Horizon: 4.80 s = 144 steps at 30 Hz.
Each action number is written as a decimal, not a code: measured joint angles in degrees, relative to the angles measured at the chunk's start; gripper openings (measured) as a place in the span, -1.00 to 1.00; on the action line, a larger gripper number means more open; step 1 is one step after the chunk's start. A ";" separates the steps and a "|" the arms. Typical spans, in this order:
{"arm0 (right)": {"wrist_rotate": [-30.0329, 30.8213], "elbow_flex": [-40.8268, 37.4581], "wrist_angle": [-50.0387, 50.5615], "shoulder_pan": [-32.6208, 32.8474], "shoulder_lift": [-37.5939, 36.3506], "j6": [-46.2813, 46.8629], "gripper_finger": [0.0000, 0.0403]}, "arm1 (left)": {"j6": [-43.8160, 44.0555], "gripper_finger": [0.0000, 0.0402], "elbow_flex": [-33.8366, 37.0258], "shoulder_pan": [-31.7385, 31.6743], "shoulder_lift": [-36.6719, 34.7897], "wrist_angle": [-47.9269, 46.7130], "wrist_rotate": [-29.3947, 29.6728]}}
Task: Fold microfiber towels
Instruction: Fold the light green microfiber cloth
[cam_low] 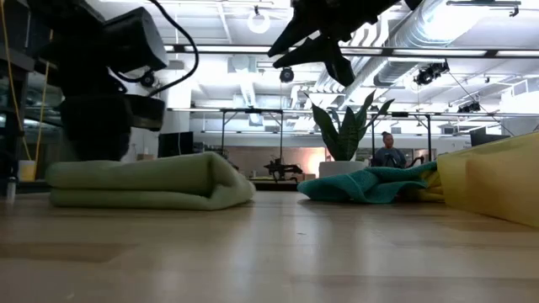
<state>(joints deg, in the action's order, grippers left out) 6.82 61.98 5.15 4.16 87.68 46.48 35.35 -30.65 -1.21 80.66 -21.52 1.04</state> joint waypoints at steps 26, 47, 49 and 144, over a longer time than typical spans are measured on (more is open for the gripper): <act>-4.67 0.04 -7.74 4.63 15.45 7.66 -0.66 | -10.76 -1.00 -9.46 0.56 -6.64 -7.44 6.49; -6.95 0.02 -6.55 4.44 25.04 10.14 -0.66 | 0.35 -1.00 -0.09 9.31 -19.04 -2.19 14.75; -7.99 0.02 -5.55 4.35 24.87 9.93 -0.66 | 0.45 -1.00 -0.09 9.27 -19.04 -2.12 14.92; -5.52 -0.13 28.58 -2.51 9.80 29.51 -0.98 | -7.46 -1.00 -0.48 7.50 -36.92 -2.22 13.90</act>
<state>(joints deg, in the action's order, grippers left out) 1.30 61.84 33.73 1.65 97.48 75.99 27.89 -31.14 6.28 43.75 -23.74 14.94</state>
